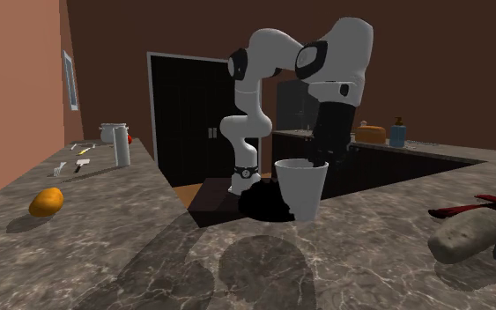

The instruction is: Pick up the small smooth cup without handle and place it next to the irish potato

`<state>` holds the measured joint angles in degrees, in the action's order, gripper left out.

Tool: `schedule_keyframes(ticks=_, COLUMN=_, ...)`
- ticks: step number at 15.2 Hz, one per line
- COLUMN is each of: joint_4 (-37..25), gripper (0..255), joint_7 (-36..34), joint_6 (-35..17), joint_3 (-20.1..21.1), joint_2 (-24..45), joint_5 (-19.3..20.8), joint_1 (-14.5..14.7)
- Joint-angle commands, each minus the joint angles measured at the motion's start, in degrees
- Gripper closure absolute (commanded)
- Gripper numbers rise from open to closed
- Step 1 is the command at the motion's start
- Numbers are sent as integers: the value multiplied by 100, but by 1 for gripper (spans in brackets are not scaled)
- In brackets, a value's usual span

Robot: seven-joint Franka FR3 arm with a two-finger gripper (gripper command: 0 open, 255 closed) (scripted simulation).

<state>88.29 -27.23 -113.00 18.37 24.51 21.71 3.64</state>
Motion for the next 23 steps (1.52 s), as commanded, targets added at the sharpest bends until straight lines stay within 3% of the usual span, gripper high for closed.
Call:
schedule_keyframes(ticks=1, joint_4=-124, gripper=255, joint_7=52, joint_6=148, joint_3=10, joint_2=-38, joint_5=-30, joint_1=0)
schedule_keyframes(ticks=23, joint_4=-1797, gripper=255, joint_7=453, joint_6=1777, joint_3=64, joint_2=-48, joint_5=-149, joint_1=163)
